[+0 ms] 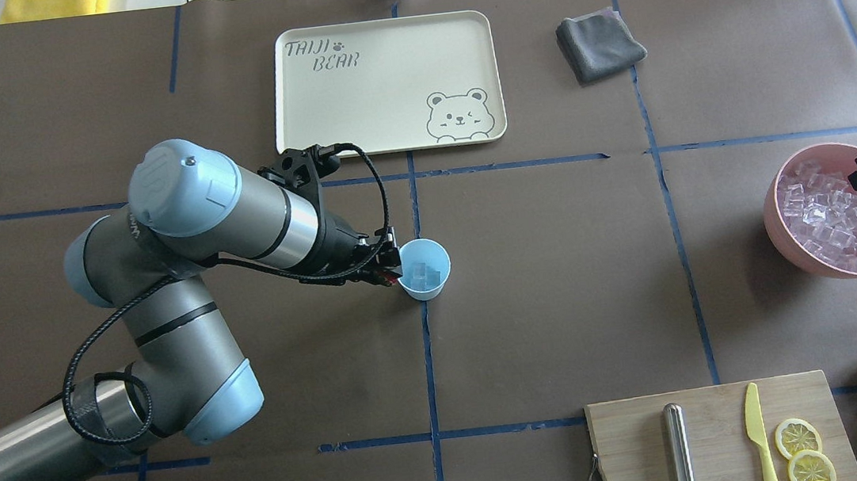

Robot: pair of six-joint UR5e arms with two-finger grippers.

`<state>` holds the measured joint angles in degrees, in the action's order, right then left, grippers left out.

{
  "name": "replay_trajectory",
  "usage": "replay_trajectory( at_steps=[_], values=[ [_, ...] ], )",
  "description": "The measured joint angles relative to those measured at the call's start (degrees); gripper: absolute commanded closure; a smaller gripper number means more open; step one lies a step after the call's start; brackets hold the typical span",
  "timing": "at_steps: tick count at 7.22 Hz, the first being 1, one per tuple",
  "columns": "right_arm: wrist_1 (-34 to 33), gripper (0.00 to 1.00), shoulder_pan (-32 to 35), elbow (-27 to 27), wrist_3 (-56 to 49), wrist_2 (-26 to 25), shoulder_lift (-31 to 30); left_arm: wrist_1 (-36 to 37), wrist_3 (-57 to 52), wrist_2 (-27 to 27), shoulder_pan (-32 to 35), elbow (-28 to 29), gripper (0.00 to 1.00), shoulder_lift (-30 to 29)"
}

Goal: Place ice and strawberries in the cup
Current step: 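Carry the strawberry with the left gripper over the light-blue cup, then lower the strawberry into the cup and open the left gripper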

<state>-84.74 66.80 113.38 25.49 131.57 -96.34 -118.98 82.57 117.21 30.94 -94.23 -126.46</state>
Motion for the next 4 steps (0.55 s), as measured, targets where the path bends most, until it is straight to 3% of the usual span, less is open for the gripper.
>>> replay_trajectory(
  at_steps=[1, 2, 3, 4],
  values=[
    [0.01, 0.01, 0.0, 0.04, 0.0, 0.05, 0.01, -0.06, 0.06, -0.67, -0.34, 1.47, 0.95, -1.38],
    [0.01, 0.01, 0.01, 0.07, 0.0, 0.07, 0.01, -0.16, 0.1, -1.37, -0.63, 2.35, 0.7, -2.26],
    [0.01, 0.01, 0.05, 0.08, 0.0, 0.08, 0.01, -0.31, 0.12, -2.57, -1.06, 3.02, 0.39, -2.95],
    [0.01, 0.01, 0.07, 0.08, 0.0, 0.09, 0.01, -0.4, 0.11, -3.54, -1.42, 3.29, 0.17, -3.31]
  ],
)
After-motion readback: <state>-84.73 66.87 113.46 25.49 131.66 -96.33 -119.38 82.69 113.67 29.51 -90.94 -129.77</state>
